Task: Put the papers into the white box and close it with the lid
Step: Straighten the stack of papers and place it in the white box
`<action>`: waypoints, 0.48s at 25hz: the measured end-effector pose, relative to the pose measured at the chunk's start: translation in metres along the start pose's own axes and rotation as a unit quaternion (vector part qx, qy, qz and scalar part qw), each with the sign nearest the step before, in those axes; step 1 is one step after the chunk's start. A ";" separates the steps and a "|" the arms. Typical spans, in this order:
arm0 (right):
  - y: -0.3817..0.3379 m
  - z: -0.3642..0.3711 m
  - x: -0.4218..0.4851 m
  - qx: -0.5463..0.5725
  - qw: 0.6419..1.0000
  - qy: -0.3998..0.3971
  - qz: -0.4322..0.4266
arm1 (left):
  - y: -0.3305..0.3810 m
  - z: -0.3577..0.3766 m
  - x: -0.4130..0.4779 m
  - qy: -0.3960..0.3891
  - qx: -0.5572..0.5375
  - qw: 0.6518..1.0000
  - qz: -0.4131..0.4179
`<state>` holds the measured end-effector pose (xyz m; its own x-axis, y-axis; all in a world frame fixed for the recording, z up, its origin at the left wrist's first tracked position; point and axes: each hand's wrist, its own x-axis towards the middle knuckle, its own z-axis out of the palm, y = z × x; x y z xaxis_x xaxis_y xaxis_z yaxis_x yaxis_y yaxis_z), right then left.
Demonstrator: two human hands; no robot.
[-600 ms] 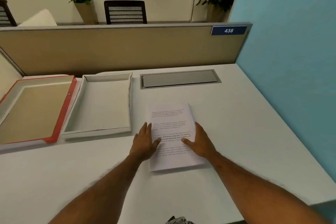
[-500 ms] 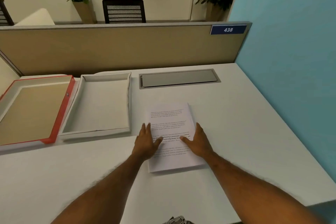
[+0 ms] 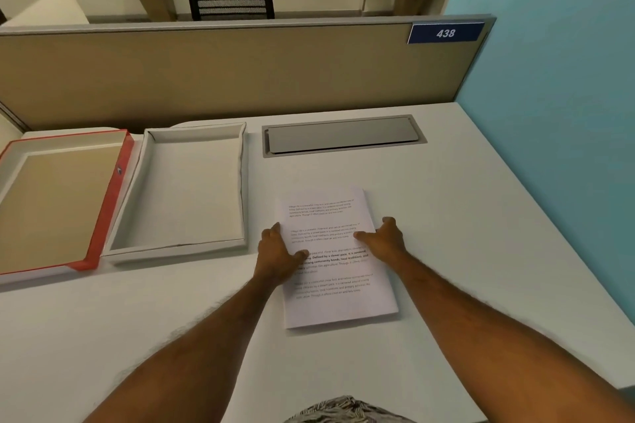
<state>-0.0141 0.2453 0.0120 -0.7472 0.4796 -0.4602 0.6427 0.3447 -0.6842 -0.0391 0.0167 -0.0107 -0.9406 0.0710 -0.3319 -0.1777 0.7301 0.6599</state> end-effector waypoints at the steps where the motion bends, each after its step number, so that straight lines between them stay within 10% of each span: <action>1: 0.001 -0.001 0.005 0.016 1.000 -0.004 0.021 | -0.001 0.000 0.003 -0.002 -0.006 1.000 -0.008; 12: -0.013 0.004 0.023 0.006 0.993 -0.067 0.093 | 0.001 0.002 0.011 0.003 -0.014 0.999 -0.035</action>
<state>-0.0397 0.2487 0.0080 -0.6315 0.4217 -0.6506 0.7708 0.2506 -0.5858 -0.0492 0.0192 -0.0150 -0.9273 0.0157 -0.3739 -0.2517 0.7132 0.6542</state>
